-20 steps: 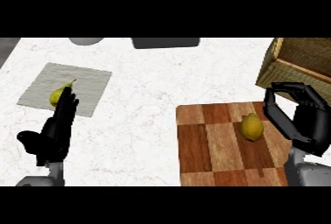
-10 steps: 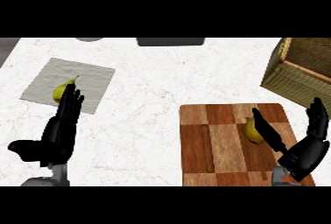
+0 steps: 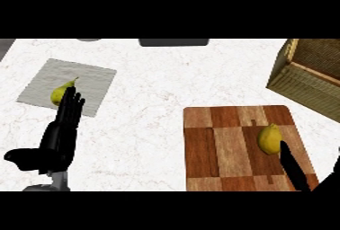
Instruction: Pick the lemon from the cutting board and place it in the basket
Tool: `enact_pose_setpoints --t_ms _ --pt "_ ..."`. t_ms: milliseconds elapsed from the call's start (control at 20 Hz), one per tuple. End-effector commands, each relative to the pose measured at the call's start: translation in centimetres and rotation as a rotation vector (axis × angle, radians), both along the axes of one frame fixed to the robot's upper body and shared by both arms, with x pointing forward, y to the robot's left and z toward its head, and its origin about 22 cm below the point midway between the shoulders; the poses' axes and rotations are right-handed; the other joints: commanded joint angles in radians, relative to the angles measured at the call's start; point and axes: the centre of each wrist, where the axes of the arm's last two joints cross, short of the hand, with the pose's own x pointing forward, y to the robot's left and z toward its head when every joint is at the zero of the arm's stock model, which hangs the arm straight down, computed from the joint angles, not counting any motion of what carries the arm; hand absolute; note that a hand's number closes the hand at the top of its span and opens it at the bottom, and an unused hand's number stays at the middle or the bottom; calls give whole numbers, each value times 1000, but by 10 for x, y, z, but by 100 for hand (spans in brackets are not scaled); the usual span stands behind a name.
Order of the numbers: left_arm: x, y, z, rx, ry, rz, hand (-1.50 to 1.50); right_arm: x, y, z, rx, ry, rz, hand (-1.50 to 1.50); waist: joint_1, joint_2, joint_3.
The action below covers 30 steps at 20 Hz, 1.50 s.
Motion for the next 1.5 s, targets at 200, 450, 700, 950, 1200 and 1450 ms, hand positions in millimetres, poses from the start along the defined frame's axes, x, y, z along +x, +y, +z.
enact_pose_setpoints --t_ms 200,450,700,950,1200,1450 --pt "-2 -8 3 -15 6 -37 0 -16 21 61 69 220 97 -150 31 -2 7" --pt "2 -10 7 -18 -1 -29 0 -22 29 124 71 326 30 -150 39 1 12" --pt "6 -18 9 -19 -11 -33 0 -20 45 165 73 447 -33 -150 53 5 16" --pt "6 -24 12 -23 -1 -48 0 -19 68 178 87 476 -31 -150 44 1 19" --pt "2 -8 8 -26 4 -45 0 1 73 173 94 456 -10 -150 42 1 21" --pt "-1 -9 1 -28 10 -42 0 21 82 169 89 436 19 -150 43 1 21"
